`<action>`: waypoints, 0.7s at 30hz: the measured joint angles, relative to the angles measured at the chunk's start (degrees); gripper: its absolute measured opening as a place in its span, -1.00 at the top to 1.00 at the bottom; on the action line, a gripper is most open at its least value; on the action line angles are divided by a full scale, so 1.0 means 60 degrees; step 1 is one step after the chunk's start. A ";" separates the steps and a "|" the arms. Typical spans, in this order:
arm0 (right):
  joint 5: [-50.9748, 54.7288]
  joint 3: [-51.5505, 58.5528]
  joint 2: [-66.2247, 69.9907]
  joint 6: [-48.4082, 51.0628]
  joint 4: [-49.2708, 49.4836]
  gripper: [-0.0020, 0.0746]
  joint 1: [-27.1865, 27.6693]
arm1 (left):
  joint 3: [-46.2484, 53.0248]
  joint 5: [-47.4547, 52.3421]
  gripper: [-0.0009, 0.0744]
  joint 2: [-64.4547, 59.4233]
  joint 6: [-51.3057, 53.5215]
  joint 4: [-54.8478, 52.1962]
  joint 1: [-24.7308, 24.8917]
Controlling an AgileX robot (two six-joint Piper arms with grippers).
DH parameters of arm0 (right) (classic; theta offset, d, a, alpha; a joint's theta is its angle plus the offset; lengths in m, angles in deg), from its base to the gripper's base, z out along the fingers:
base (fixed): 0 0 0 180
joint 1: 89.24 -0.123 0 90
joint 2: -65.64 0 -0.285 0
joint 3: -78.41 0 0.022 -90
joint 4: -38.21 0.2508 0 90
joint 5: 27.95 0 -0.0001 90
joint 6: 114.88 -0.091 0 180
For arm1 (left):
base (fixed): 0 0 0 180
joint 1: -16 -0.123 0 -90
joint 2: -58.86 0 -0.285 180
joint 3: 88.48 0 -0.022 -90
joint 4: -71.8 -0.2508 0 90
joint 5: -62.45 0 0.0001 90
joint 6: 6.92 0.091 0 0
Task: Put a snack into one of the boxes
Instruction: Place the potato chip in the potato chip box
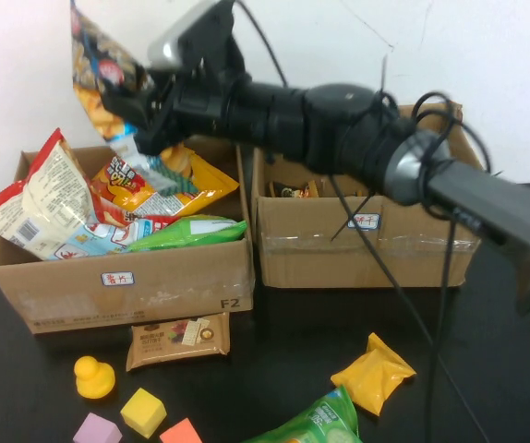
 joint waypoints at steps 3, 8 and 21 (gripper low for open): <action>-0.0179 -0.0207 0.0481 0.0452 0.0000 0.08 0.0000 | 0.0000 0.0000 0.98 0.0000 0.0000 0.0000 0.0000; -0.0790 -0.0479 0.1084 0.0899 0.0025 0.08 0.0000 | 0.0000 0.0000 0.98 0.0000 0.0000 0.0000 0.0000; -0.1591 -0.0494 0.1597 0.1735 -0.1518 0.10 -0.0125 | 0.0000 0.0000 0.98 0.0000 0.0000 0.0000 0.0000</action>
